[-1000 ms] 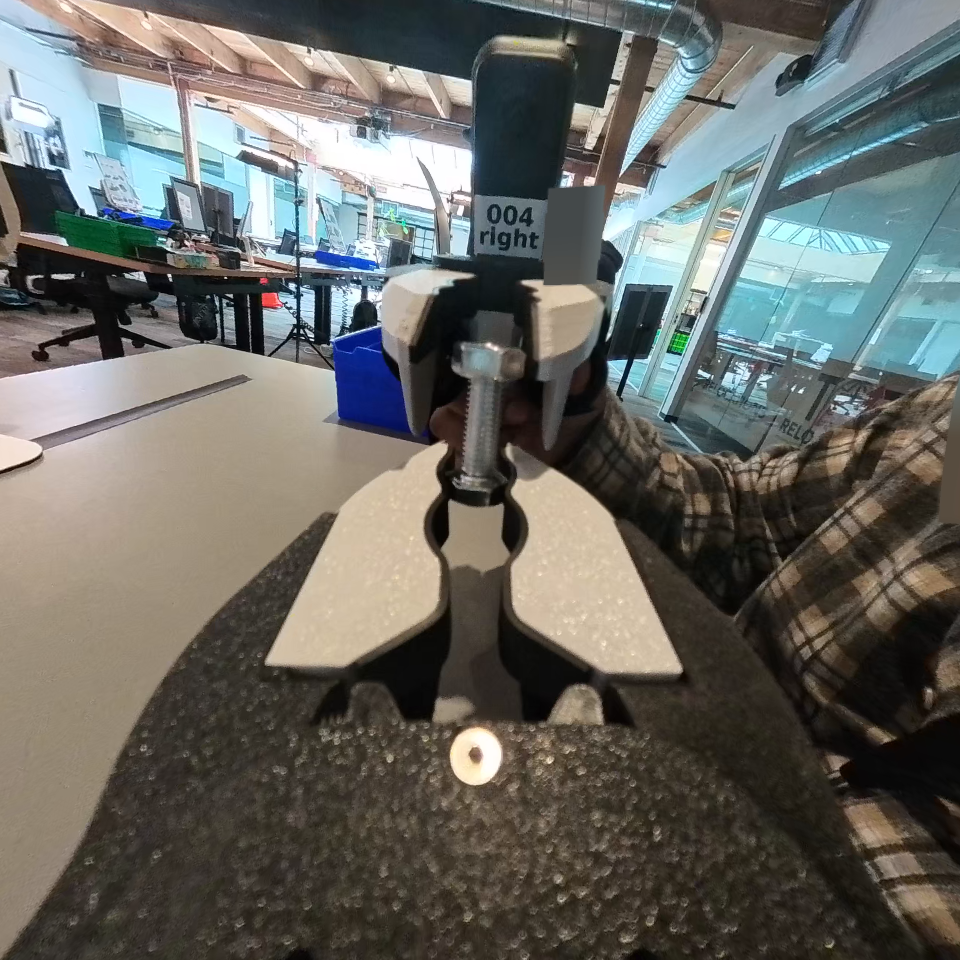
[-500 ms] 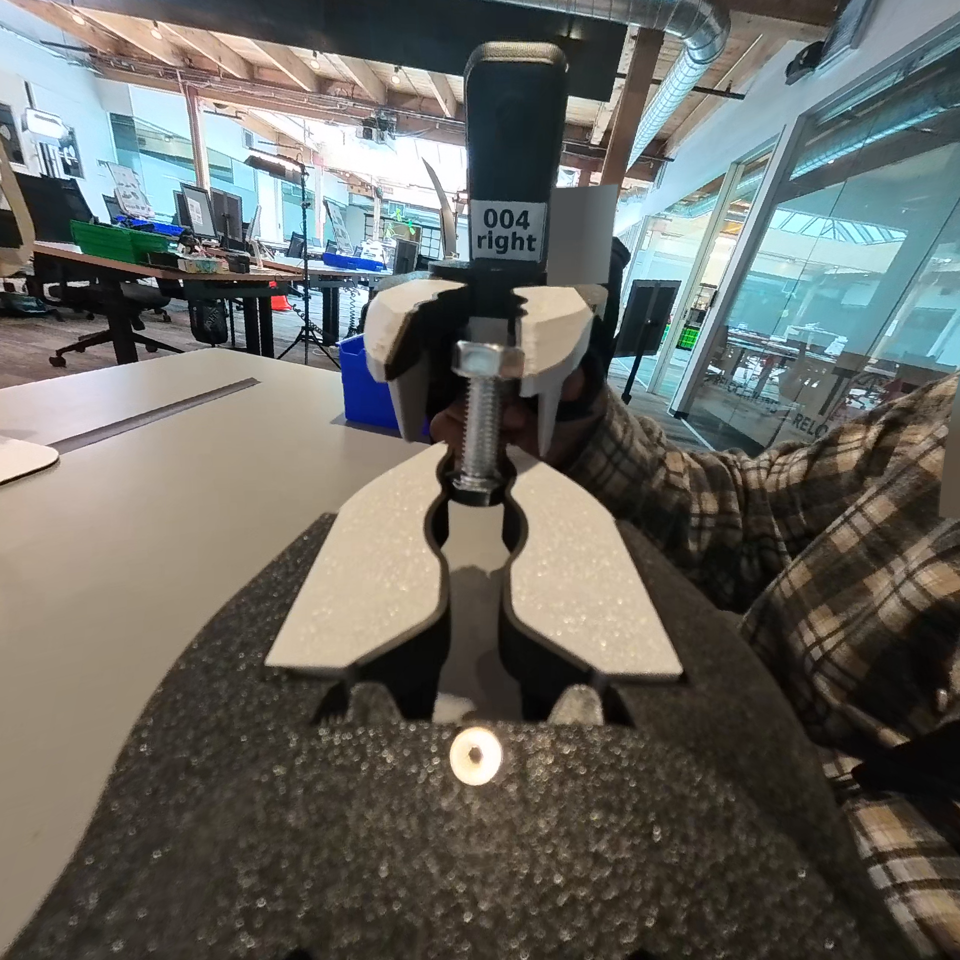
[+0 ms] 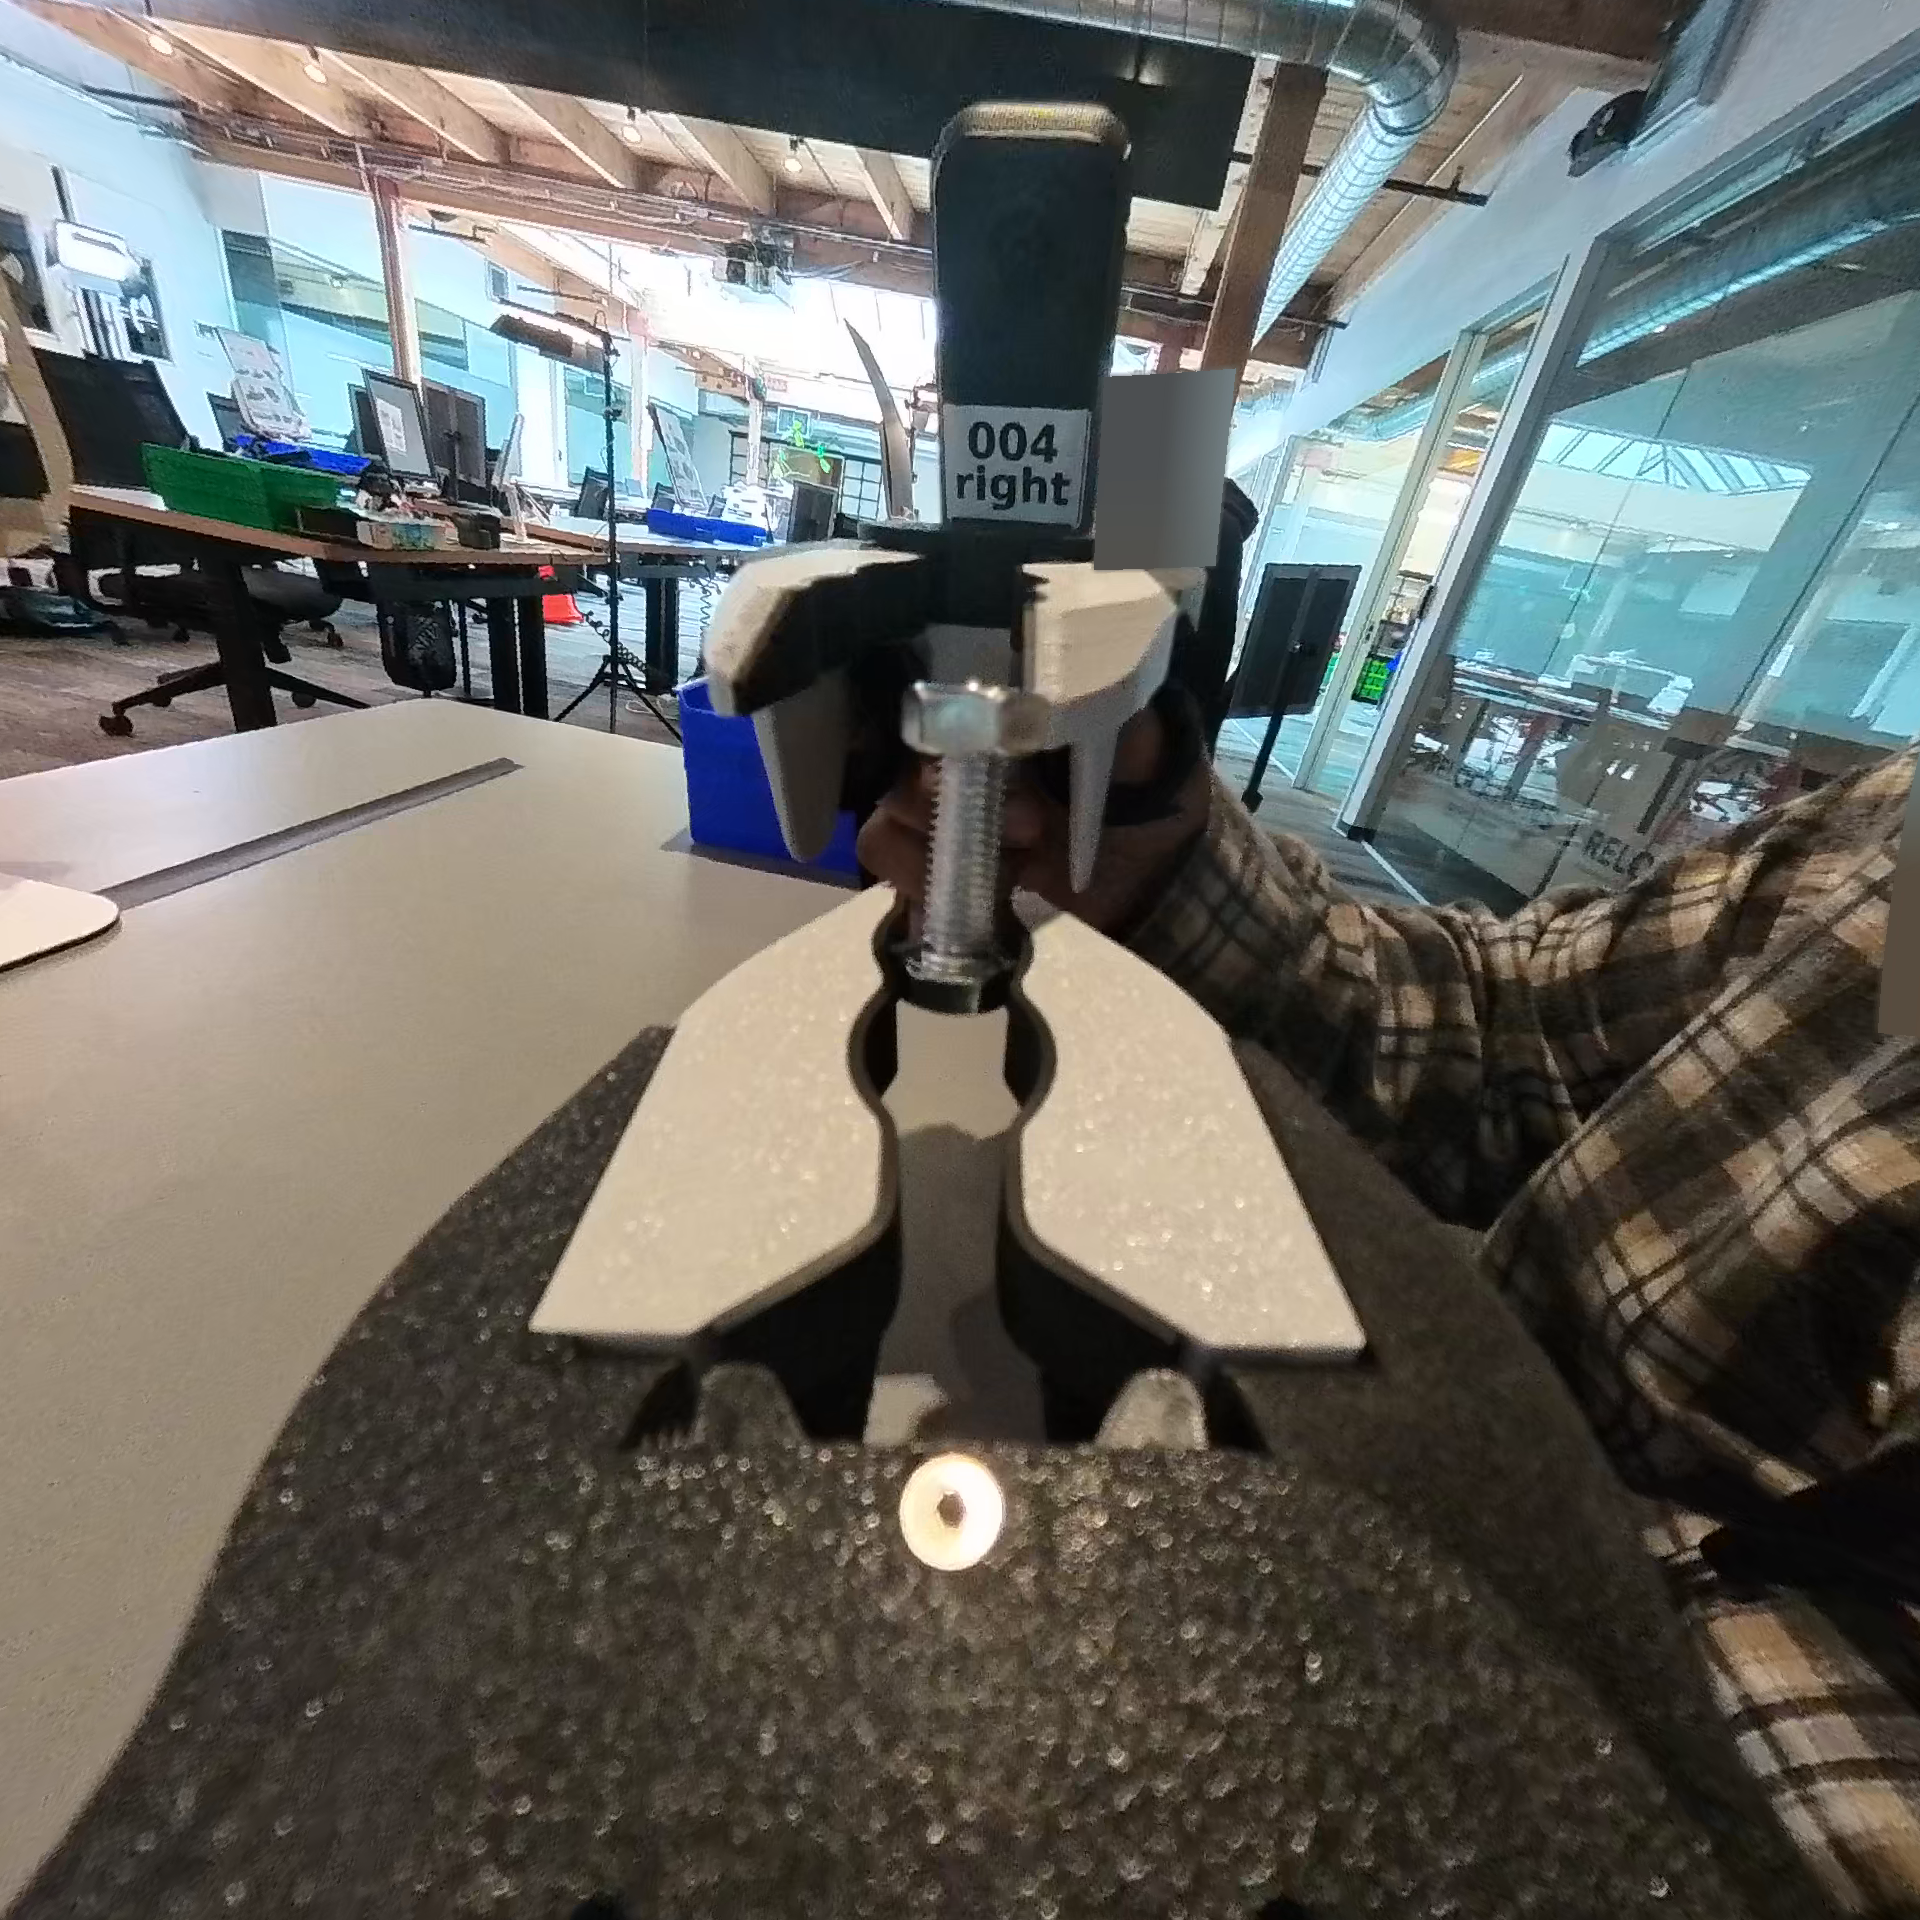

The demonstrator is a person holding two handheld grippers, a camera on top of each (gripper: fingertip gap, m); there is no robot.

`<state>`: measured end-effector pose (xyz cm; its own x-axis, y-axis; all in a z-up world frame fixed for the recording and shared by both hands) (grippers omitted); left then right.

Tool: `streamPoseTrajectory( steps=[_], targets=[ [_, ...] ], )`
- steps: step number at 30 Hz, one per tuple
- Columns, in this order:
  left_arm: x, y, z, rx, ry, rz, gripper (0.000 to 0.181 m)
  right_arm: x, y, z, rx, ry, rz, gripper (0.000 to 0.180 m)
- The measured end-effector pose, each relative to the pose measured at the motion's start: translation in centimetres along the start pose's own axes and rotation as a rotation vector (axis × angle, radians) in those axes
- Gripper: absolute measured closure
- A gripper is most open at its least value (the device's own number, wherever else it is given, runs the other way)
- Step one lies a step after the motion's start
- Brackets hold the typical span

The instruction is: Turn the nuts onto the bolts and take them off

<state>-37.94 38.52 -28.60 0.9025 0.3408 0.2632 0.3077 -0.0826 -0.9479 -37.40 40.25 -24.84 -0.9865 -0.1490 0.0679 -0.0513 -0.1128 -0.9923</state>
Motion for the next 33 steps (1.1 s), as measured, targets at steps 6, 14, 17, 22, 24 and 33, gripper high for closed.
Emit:
streamPoseTrajectory(
  steps=[6,14,17,22,24,33],
  targets=[
    [0.1,0.1,0.0,0.000,0.001,0.005,0.166,0.3,-0.2,0.5,-0.003,-0.027,-0.014,0.139],
    [0.1,0.1,0.0,0.000,0.001,0.002,0.166,-0.2,-0.2,-0.1,0.005,-0.001,-0.003,0.138],
    [0.1,0.1,0.0,0.000,0.001,0.005,0.166,0.1,-0.3,0.4,0.006,-0.019,-0.020,0.138],
    [0.1,0.2,0.0,0.006,-0.005,0.012,0.166,1.1,0.1,1.0,0.005,-0.037,-0.014,0.142],
    [0.1,0.3,-0.1,0.009,-0.001,0.014,0.166,1.3,0.2,1.3,0.003,-0.046,-0.011,0.148],
    [0.2,0.2,-0.5,0.001,0.029,0.009,0.166,1.0,0.1,1.9,-0.027,-0.096,-0.001,0.161]
  ],
)
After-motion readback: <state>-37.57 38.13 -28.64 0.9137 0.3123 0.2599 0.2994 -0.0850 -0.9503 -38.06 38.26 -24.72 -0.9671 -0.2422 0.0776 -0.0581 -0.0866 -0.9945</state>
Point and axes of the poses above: each gripper's, where its closed fingertips meet, x out along the fingers, y out of its underside, z = x × y across the jaws, the point moved 2 cm from there along -x, back along the fingers, and after that the axes turned 9 degrees about -z, right-handed, at the moved point
